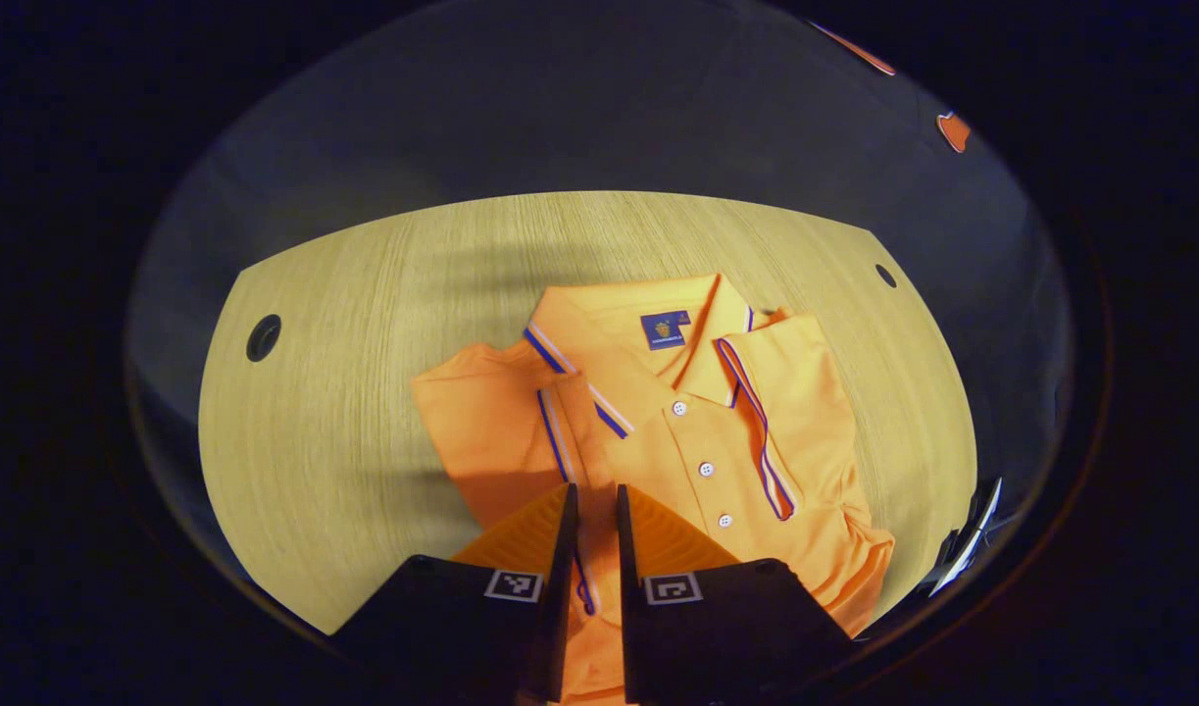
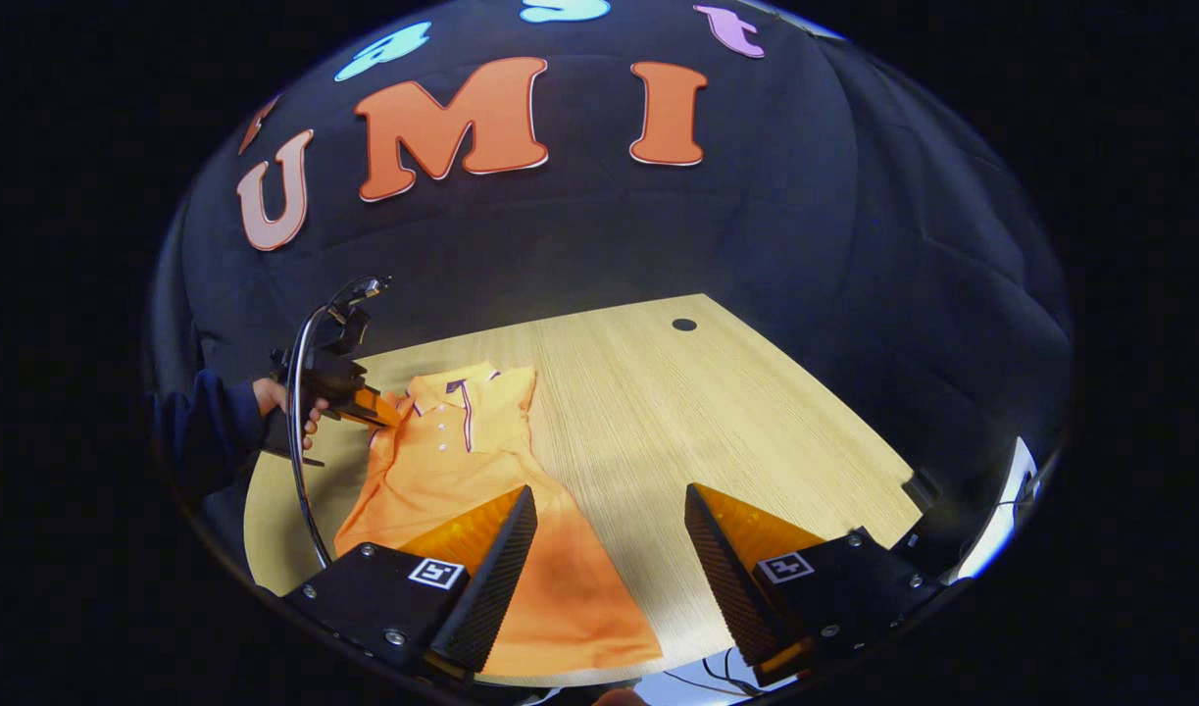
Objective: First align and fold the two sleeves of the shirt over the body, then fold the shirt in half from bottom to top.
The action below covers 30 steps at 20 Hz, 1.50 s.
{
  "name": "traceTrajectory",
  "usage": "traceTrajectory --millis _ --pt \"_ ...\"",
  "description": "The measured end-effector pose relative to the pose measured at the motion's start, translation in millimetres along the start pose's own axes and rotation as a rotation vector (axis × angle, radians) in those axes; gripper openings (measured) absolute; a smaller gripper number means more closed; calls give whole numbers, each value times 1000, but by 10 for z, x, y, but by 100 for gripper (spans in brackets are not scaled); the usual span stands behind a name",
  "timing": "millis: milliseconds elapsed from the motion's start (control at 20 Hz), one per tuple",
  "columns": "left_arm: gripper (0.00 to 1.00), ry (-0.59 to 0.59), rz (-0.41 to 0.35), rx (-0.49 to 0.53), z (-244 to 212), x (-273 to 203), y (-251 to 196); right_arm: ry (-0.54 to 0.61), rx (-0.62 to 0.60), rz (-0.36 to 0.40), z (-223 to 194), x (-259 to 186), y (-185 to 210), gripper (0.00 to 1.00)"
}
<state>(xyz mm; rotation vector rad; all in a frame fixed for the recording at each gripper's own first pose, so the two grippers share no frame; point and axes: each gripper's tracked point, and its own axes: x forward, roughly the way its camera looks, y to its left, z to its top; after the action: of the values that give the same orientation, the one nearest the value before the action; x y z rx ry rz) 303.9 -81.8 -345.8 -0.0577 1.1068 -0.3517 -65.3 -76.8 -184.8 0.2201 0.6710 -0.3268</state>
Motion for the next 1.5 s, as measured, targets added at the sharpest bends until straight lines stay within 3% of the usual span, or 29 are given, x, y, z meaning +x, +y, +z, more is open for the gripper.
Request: traceTrajectory --millis 100,200,300,450,950,1500 --pt "34 0 -51 -4 -8 4 -124 8 9 -11 -44 -21 -13 93" --pt "54 10 -98 -9 -54 -36 -236 10 15 -15 -70 -35 -8 93" --pt "82 -10 -110 -8 -59 -100 -266 8 4 -7 -102 -44 17 93" --pt "95 -67 -81 -11 -84 -337 -233 13 -32 33 -102 8 97 93" --pt "97 -256 29 -72 -496 -1379 -240 -17 -164 231 38 82 274 93" --pt "97 -243 169 -81 -1893 -1896 -207 78 -254 397 -413 145 322 94"
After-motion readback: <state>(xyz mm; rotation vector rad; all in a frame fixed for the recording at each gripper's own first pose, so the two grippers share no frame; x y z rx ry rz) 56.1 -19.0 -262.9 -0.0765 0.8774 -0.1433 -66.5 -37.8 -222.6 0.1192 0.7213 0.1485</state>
